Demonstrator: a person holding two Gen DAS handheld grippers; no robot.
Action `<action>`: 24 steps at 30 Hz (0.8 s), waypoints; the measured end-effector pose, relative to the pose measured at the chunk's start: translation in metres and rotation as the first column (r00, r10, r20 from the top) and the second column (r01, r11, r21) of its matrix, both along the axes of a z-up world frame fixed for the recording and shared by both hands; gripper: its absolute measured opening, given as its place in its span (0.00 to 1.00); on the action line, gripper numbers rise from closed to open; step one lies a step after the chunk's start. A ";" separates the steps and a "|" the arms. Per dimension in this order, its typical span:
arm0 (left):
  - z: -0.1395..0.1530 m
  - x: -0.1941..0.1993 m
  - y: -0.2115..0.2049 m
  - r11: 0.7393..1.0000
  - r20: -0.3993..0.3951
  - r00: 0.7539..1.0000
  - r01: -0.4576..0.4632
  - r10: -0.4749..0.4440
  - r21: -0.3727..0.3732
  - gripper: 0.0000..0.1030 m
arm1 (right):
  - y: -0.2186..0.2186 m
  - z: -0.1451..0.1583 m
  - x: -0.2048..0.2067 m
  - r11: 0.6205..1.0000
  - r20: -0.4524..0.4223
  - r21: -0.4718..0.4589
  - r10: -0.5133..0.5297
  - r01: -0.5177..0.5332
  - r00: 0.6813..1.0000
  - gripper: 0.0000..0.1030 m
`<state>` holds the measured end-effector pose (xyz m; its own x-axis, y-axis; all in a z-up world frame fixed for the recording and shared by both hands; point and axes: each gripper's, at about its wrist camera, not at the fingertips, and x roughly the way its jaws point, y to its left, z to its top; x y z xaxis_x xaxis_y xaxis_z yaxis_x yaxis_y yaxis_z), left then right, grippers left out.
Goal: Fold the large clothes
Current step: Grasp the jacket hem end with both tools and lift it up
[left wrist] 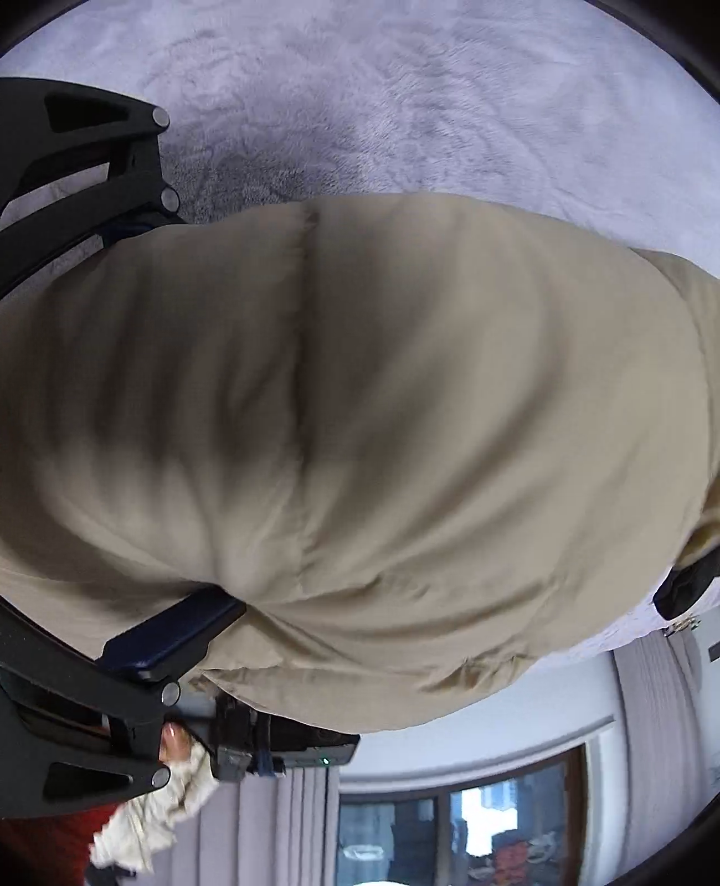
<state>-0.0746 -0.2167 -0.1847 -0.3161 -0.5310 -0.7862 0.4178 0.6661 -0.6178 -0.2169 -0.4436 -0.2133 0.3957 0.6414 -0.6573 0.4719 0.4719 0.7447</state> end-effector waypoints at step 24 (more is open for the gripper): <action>0.124 -0.016 0.001 0.999 0.434 0.900 0.027 -0.040 0.038 0.69 | 0.046 0.072 0.019 0.996 0.111 0.046 -0.087 0.082 0.990 0.46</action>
